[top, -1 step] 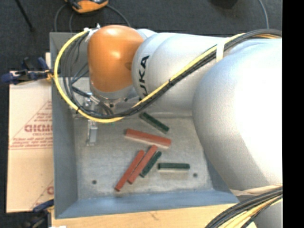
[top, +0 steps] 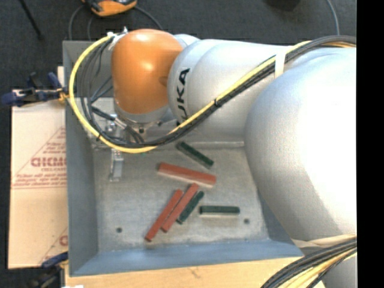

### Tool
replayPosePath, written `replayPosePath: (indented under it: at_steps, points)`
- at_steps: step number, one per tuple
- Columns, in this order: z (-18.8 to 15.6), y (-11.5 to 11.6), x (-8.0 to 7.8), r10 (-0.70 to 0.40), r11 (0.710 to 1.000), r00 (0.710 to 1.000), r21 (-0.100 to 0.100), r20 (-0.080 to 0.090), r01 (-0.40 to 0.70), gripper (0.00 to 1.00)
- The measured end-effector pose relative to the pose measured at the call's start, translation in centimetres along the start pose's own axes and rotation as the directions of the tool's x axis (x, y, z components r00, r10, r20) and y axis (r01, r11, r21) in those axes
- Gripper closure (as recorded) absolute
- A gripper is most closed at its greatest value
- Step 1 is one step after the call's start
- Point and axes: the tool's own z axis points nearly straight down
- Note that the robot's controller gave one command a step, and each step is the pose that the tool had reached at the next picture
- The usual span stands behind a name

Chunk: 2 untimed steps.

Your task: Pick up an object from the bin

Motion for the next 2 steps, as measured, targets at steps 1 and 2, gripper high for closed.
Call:
replayPosePath:
  at_steps: [1,2]
  points:
    - [8.4,-7.5,-2.8,0.078,0.997,0.997,-0.001,0.005,-0.078,0.00]
    - [6.1,-10.3,-2.3,0.124,0.992,0.992,0.002,-0.004,-0.124,0.00]
